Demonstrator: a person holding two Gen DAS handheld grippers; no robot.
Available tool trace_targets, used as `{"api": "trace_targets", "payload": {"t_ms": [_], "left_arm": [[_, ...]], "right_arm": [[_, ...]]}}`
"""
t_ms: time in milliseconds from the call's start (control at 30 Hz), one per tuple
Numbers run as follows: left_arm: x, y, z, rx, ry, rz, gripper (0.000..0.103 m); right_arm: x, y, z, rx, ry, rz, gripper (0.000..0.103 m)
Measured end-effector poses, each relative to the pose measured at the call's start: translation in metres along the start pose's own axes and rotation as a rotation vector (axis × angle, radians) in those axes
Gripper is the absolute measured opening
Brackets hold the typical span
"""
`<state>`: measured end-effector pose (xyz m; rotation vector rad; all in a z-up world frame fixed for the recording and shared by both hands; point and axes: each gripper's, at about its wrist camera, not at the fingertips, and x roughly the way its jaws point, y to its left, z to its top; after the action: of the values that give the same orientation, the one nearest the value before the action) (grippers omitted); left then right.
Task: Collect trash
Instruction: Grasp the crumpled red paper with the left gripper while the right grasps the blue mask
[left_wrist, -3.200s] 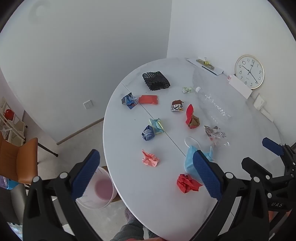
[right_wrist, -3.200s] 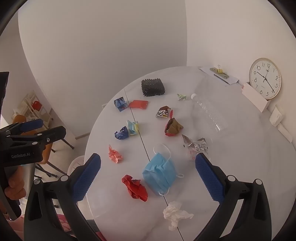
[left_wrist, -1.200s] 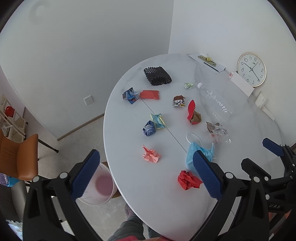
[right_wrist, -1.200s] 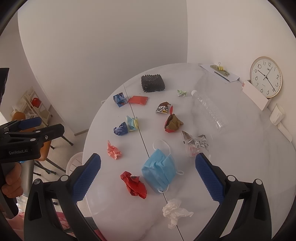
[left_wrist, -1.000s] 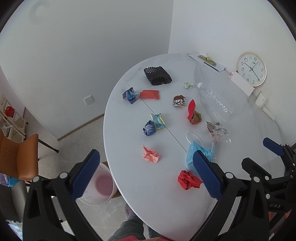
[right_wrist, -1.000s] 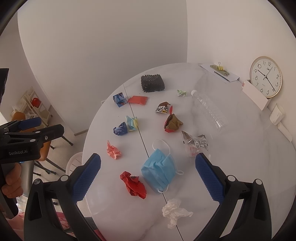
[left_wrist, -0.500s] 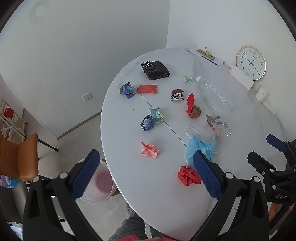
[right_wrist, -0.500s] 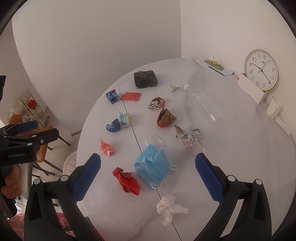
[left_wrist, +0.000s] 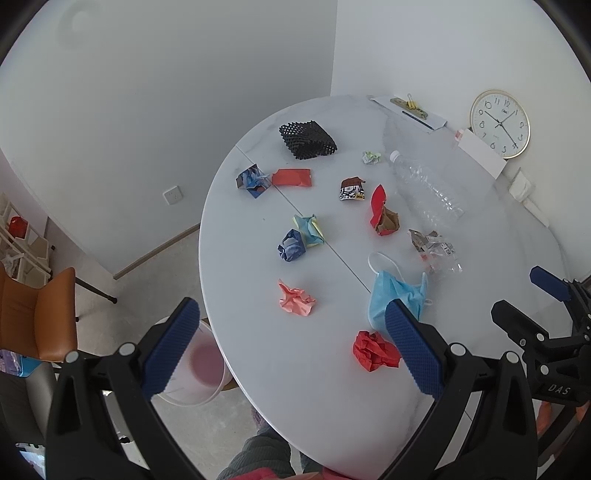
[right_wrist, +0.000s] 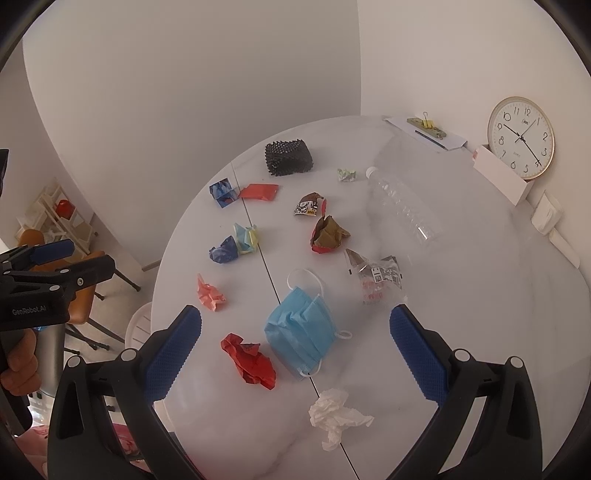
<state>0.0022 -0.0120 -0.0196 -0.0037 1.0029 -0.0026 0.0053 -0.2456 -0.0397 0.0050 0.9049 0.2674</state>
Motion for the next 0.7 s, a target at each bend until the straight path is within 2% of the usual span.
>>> {"api": "trace_targets", "payload": {"t_ms": [233, 367, 467, 600, 700], "left_arm": [[0.026, -0.016, -0.023, 0.094, 0.003, -0.108, 0.096], [0.068, -0.041, -0.047, 0.15, 0.105, -0.2, 0.096], [0.102, -0.061, -0.062, 0.168, 0.167, -0.233, 0.096], [0.134, -0.079, -0.07, 0.154, 0.189, -0.248, 0.094], [0.155, -0.086, -0.07, 0.126, 0.217, -0.253, 0.086]], "right_arm": [[0.016, -0.017, -0.012, 0.006, -0.007, -0.032, 0.101], [0.032, -0.04, -0.026, 0.058, 0.027, -0.01, 0.101], [0.044, -0.057, -0.036, 0.096, 0.063, 0.017, 0.101], [0.063, -0.064, -0.049, 0.061, 0.129, 0.012, 0.101], [0.075, -0.065, -0.054, 0.022, 0.159, -0.01, 0.101]]}}
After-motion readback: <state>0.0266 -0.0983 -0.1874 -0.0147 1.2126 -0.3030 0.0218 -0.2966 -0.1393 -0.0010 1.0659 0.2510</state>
